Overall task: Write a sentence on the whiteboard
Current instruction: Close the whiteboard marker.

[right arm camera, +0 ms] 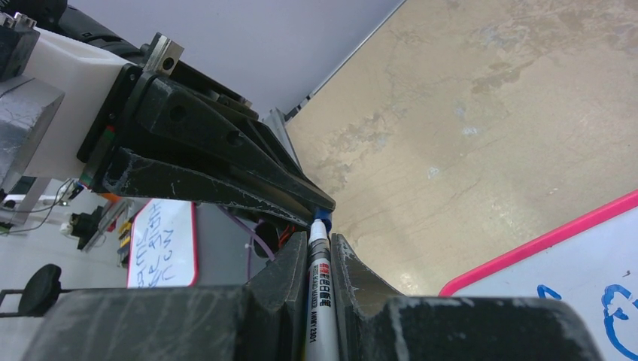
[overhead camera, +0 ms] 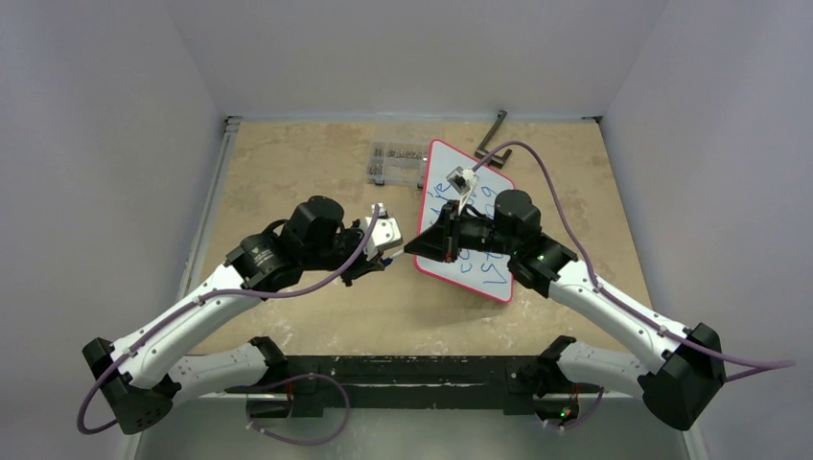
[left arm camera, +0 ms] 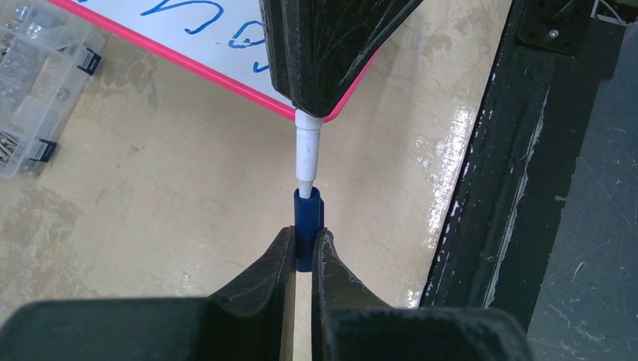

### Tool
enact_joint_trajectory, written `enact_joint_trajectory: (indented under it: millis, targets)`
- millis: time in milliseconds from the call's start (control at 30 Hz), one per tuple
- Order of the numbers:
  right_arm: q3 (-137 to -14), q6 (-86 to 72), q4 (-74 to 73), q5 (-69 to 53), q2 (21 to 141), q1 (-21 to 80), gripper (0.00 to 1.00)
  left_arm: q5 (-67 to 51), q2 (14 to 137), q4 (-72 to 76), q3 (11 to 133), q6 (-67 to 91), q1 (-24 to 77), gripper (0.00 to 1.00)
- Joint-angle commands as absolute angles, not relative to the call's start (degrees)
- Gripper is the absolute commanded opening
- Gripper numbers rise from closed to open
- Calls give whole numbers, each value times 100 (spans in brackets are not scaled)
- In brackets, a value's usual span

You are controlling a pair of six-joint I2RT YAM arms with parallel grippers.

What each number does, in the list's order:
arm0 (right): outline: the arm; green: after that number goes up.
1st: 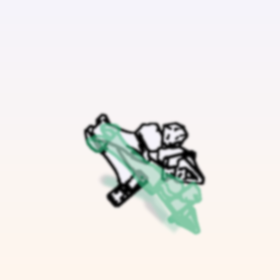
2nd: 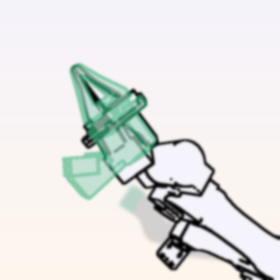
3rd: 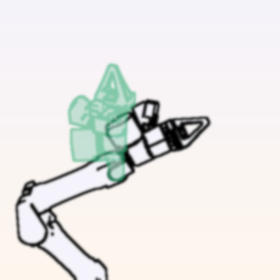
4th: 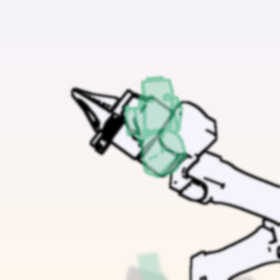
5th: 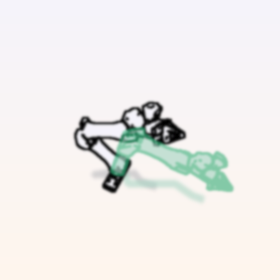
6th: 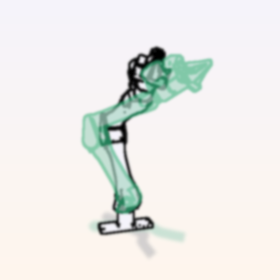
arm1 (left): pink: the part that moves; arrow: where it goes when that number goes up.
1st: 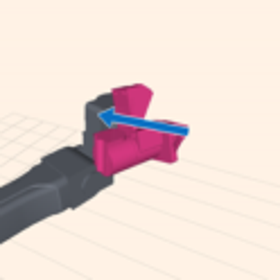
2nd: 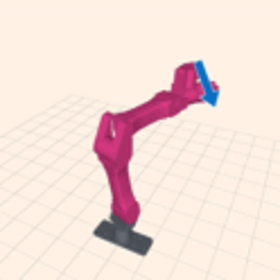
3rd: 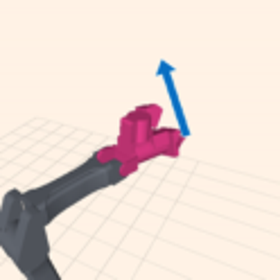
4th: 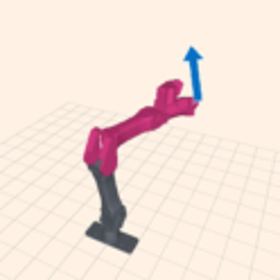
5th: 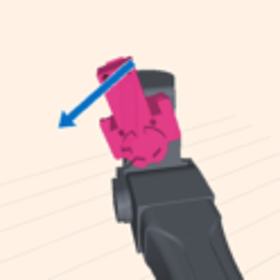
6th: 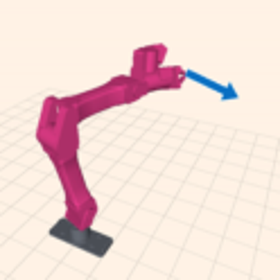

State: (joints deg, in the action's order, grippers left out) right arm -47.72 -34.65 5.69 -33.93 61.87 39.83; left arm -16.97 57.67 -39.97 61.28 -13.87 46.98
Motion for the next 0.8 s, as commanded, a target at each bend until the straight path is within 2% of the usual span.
enact_joint_trajectory:
  millis: [0,300,767]
  targets:
    - [-4772,-3467,878,-3463,6232,4048,0,-1833,5788,-3773,6357,-1245,4677,0]
    - [-4742,-3460,877,-3440,6274,4135,0,-1854,5792,-3710,6389,-1179,4645,0]
    - [-4885,-3293,373,-2641,5831,4139,0,-1869,5683,-3750,6263,-1186,4559,0]
